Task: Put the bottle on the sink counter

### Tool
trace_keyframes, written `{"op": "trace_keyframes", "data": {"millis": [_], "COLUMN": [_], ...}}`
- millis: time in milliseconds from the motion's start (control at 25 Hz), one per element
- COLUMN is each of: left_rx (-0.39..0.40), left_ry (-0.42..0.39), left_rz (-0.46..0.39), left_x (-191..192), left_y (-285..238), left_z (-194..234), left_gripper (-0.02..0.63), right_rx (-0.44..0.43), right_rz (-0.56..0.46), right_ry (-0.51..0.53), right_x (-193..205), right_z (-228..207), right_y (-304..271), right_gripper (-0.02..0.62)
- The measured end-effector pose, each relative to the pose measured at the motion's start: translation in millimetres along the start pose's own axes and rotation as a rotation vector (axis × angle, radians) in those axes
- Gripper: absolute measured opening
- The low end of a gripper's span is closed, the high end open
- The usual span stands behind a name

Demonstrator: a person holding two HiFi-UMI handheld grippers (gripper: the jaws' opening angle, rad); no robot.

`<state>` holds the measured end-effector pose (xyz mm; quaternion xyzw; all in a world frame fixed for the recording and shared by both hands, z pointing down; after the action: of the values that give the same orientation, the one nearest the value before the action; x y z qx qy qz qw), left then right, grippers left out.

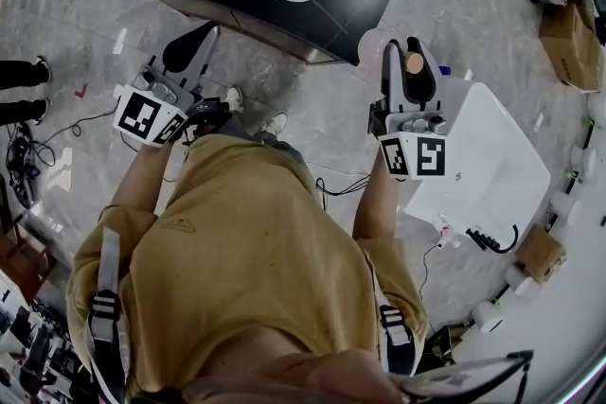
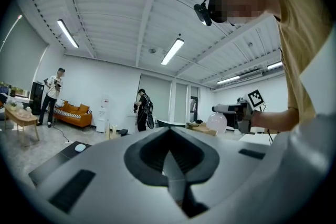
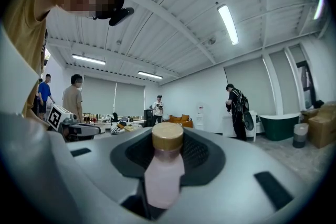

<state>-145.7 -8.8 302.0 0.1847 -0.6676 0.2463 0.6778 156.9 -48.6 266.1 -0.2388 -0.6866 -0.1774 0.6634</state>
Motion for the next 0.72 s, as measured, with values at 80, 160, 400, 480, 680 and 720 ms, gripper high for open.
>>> {"op": "trace_keyframes", "data": {"millis": [80, 160, 400, 480, 680, 720], "left_rx": [0.001, 0.000, 0.010, 0.010, 0.013, 0.014], "left_ry": [0.003, 0.002, -0.011, -0.011, -0.013, -0.013], "left_rz": [0.000, -0.001, 0.002, 0.004, 0.005, 0.004], "left_x": [1, 0, 0, 1, -3, -3], "left_y": [-4, -8, -19, -21, -27, -29], "left_z": [1, 2, 5, 7, 6, 6], "left_gripper": [0.002, 0.002, 0.002, 0.002, 0.002, 0.002], "right_rx": [0.000, -0.002, 0.004, 0.006, 0.018, 0.021], "right_rz": [0.006, 0.011, 0.027, 0.032, 0.037, 0.040], "right_ry": [0.001, -0.005, -0.016, -0.014, -0.001, 0.002], "right_x": [6, 13, 30, 34, 42, 44], "right_z": [-3, -7, -14, -15, -22, -23], "right_y": [-9, -17, -39, -44, -53, -55], "right_gripper": [0.120, 0.120, 0.121, 0.120, 0.120, 0.120]}}
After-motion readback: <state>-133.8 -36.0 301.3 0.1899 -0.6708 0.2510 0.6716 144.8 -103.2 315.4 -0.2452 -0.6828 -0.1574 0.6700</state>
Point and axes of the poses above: the fingertips, and each gripper's own axes: y backward along the fingers, z to its left, x out of its underside, the point moved 4 cm from there along y, backward along the fingers, and after that the axes turned 4 degrees about z, right-handed, at the moved point
